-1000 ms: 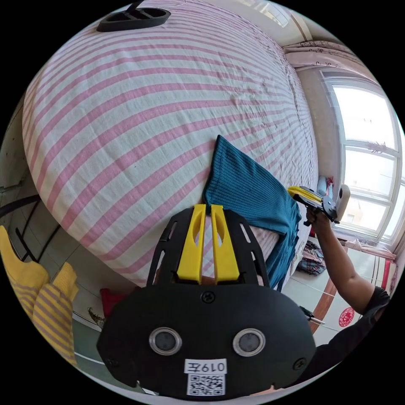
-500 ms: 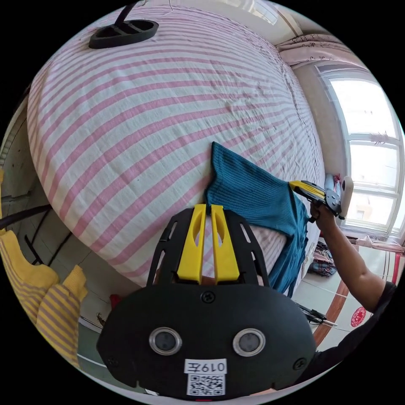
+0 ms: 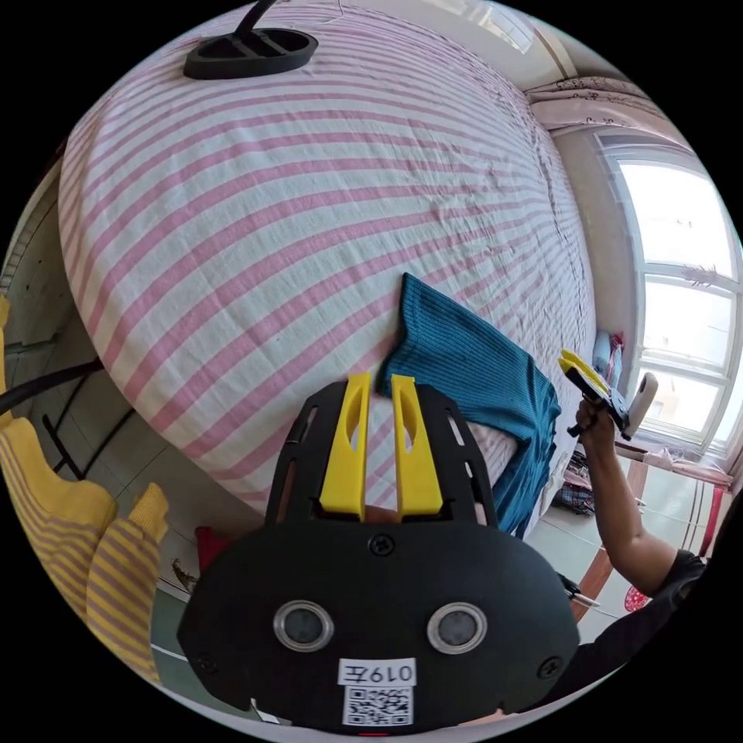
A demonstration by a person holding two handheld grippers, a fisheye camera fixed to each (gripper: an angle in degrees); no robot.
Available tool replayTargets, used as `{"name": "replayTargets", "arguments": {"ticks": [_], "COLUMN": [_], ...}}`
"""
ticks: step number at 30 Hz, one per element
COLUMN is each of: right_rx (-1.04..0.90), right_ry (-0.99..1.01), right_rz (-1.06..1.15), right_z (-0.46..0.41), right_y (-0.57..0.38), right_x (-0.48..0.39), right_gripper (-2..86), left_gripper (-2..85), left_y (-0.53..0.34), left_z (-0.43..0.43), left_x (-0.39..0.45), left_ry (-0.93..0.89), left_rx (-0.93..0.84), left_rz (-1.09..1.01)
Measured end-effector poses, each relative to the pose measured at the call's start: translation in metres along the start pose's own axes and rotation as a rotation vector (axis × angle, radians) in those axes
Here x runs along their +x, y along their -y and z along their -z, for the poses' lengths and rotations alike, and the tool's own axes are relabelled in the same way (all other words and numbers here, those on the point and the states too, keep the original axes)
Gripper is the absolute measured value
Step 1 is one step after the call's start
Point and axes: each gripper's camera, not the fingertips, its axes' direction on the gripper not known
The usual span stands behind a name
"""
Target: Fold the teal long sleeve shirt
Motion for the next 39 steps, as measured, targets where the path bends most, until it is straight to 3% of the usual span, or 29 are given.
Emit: {"name": "replayTargets", "arguments": {"ticks": [4,11,18,26,39], "right_rx": [0.111,0.147,0.054,0.04,0.139], "right_ry": [0.055,-0.06,-0.1,-0.048,-0.034], "right_rz": [-0.226,-0.621,-0.661,-0.694,-0.852], "right_z": [0.036,0.071,0.061,-0.008,-0.024], "right_y": [-0.071,-0.283,-0.373,-0.374,-0.431], "right_x": [0.041,0.113,0.15,0.165,0.184], "right_gripper": [1.1,-0.3,4.4,5.6,1.0], "left_gripper": [1.0,1.0,1.1,0.9,0.9], "left_y": [-0.006,-0.03,-0.067,-0.09,-0.084], "left_z": [0.016,-0.055,-0.177,-0.216,-0.257], "left_x": [0.036,0.256,0.444,0.501,0.546], "left_ry": [0.09,0.037,-0.127,-0.106,0.009], "left_rx": [0.071,-0.076,-0.202,-0.198,-0.214], "left_rz": [-0.045,-0.633,-0.842,-0.792,-0.684]}}
